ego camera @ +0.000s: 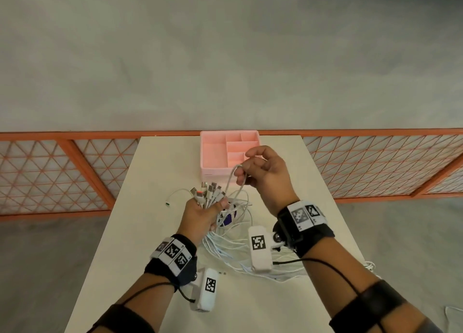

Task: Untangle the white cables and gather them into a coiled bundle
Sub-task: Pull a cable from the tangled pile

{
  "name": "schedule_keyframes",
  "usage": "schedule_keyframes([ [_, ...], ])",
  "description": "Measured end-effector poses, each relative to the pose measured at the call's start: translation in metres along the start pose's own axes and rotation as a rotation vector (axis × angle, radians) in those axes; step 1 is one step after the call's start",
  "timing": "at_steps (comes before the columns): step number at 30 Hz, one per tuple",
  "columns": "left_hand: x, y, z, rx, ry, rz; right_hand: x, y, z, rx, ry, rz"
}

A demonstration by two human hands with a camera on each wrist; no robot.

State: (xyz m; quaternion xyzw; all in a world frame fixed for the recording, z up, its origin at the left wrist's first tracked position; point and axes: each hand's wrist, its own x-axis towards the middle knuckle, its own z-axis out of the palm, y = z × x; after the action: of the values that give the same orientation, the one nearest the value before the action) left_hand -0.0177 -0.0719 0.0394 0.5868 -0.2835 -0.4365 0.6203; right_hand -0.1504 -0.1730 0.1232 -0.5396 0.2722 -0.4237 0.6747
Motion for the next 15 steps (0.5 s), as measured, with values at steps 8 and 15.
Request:
schedule_keyframes([
  [8,0.003,0.002,0.001,0.042,0.072,0.021,-0.007,0.023,-0.018,-0.997,-0.074,0.103],
  [15,0.004,-0.006,0.005,0.12,0.053,0.04,-0.021,0.03,-0.001,-1.237,-0.38,0.083],
])
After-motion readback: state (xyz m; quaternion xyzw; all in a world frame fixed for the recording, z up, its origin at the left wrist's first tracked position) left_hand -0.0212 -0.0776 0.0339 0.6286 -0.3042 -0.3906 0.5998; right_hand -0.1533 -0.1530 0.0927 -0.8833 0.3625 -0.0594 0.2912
